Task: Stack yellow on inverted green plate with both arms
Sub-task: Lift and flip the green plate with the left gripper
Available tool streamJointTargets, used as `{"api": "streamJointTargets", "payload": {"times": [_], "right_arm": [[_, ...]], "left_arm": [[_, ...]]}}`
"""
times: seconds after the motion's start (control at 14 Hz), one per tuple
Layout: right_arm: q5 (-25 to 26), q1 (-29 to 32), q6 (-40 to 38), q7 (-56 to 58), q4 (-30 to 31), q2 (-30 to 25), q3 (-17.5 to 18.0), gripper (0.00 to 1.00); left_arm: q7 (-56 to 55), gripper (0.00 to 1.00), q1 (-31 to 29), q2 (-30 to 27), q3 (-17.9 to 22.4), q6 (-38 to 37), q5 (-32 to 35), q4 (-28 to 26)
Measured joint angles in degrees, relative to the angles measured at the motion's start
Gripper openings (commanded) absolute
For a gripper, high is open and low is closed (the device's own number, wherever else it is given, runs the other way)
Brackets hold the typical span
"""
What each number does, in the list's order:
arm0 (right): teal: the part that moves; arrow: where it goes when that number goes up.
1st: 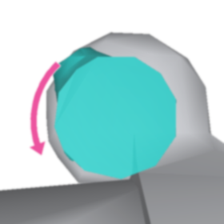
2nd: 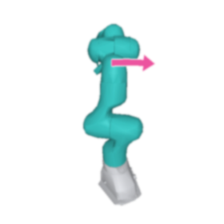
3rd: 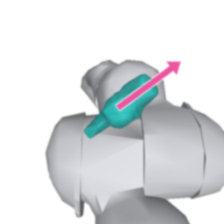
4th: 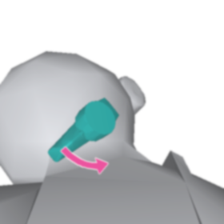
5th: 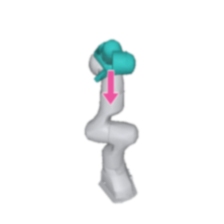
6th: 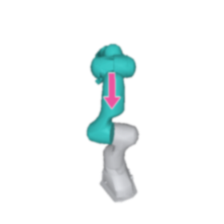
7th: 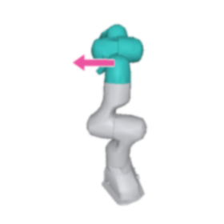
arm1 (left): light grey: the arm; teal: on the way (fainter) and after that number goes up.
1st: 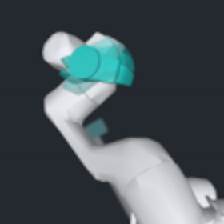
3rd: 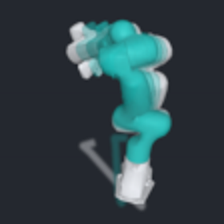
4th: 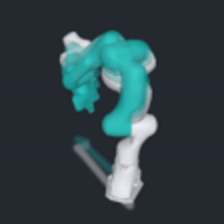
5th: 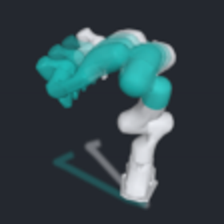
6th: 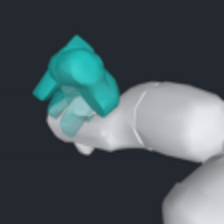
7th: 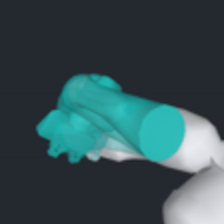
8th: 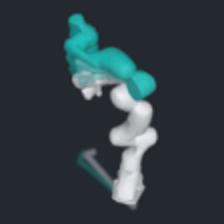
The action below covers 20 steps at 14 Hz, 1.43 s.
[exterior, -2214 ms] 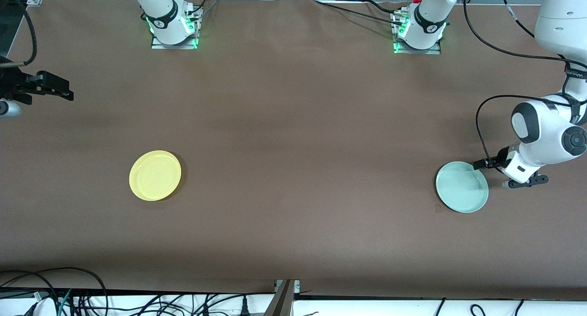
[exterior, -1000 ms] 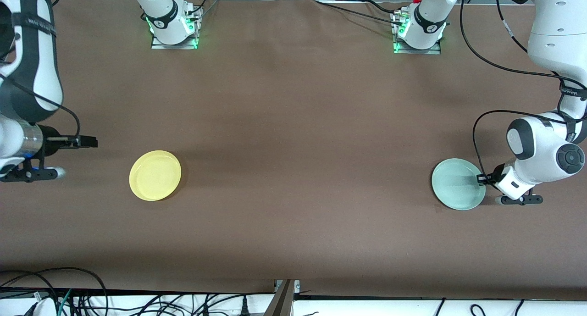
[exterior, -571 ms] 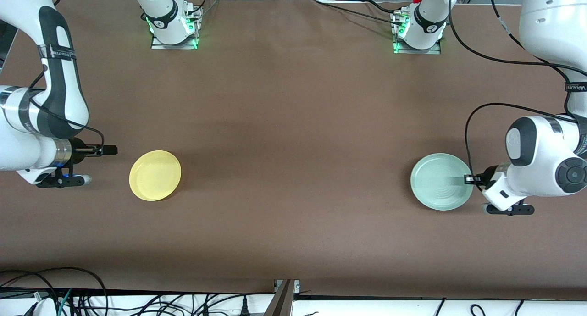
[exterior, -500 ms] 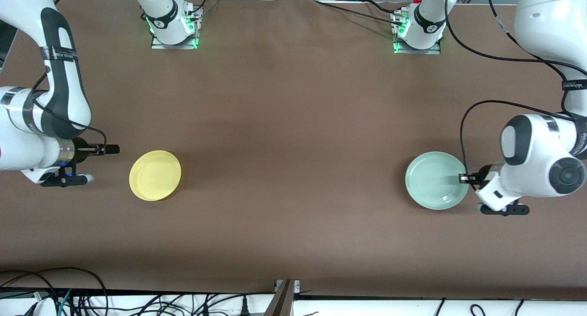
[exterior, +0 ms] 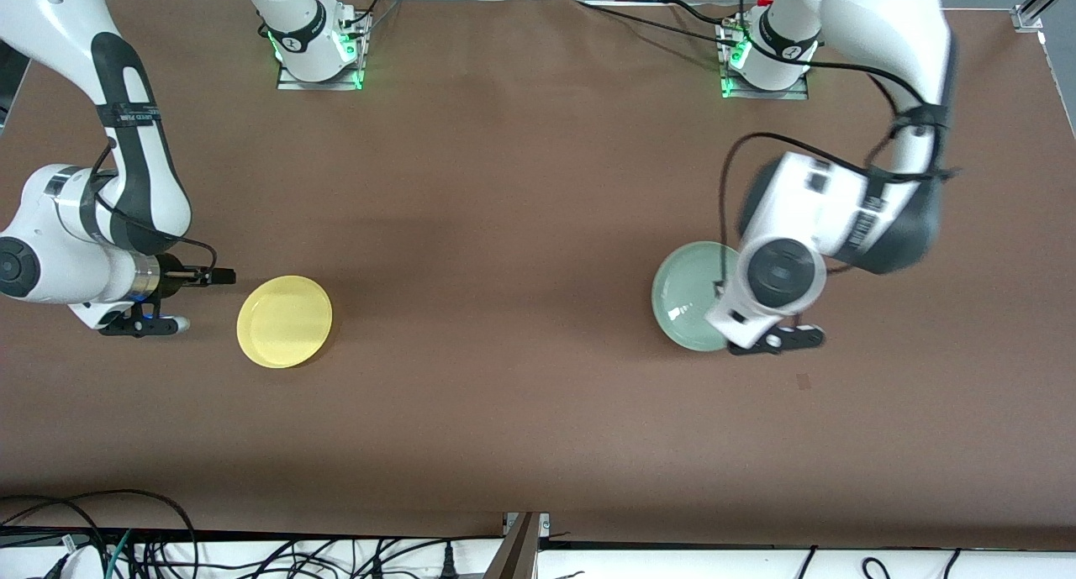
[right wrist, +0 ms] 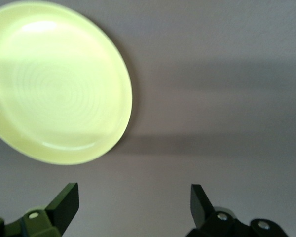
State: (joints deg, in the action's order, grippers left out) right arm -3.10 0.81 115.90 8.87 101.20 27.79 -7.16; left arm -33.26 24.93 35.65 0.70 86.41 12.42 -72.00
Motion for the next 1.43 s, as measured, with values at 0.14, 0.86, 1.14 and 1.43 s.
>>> {"api": "streamJointTargets", "payload": {"times": [0.14,0.86,1.14,1.43], "right_arm": [[-0.2,0.4,3.2,0.0,0.7,0.5,0.0,1.00],[-4.4,0.3,13.6,0.0,2.3,5.9,0.8,1.00],[-4.5,0.3,16.9,0.0,3.2,7.2,1.5,0.93],[-4.5,0.3,19.2,0.0,4.6,8.0,1.6,0.32]], "left_arm": [[-3.1,0.00,5.9,0.0,-0.1,-3.2,5.8,1.0],[-11.5,0.00,38.9,9.1,0.2,-14.6,36.0,1.0],[-11.6,0.00,46.2,12.8,0.8,-15.0,41.5,1.0],[-11.4,0.00,49.9,16.1,1.2,-14.7,46.4,2.4]]}}
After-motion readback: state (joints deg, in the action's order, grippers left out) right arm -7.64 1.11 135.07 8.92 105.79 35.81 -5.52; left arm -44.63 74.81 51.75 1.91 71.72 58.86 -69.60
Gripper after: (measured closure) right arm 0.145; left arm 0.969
